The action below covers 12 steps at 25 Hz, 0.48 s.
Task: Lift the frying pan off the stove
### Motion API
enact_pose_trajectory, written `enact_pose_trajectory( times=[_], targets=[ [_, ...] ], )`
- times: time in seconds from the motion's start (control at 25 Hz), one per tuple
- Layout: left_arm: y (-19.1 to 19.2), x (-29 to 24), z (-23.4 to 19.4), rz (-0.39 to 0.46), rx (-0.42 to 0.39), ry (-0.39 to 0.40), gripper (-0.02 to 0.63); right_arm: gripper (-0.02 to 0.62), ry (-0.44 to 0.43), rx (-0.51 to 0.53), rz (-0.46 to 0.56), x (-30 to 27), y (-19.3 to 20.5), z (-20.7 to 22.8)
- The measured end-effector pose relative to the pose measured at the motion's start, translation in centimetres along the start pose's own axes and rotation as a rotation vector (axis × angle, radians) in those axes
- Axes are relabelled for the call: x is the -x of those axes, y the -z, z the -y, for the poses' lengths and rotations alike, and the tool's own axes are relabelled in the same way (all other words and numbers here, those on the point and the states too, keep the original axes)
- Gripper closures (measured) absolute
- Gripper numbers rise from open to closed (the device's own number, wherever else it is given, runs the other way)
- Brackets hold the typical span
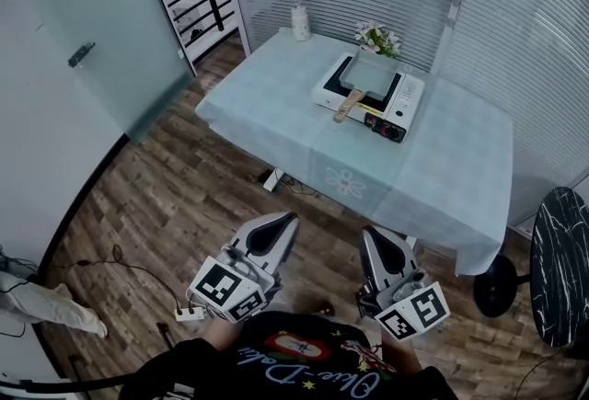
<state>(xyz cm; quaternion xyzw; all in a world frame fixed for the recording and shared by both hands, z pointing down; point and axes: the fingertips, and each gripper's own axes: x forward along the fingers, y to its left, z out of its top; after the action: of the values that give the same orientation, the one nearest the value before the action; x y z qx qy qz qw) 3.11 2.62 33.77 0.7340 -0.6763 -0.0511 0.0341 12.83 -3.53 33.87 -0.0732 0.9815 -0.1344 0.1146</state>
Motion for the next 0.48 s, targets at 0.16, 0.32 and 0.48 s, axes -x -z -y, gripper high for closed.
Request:
enact_pose_trajectory(
  times=[0.16, 0.32, 0.48],
  targets=[
    [0.1, -0.7, -0.6, -0.008, 0.006, -0.005, 0.6, 0.595, -0.014, -0.008, -0.003, -0.7, 0.1, 0.2],
    [0.0, -1.4, -0.9, -0.012, 0.001, 0.001, 0.6, 0.595, -0.001, -0.014, -0.016, -1.0, 0.3, 1.1],
    [0.5, -2.5, -2.2, -0.017, 0.017, 0.008, 0.6, 0.595, 0.013, -0.007, -0.023, -1.8, 0.4, 2.1]
  ],
)
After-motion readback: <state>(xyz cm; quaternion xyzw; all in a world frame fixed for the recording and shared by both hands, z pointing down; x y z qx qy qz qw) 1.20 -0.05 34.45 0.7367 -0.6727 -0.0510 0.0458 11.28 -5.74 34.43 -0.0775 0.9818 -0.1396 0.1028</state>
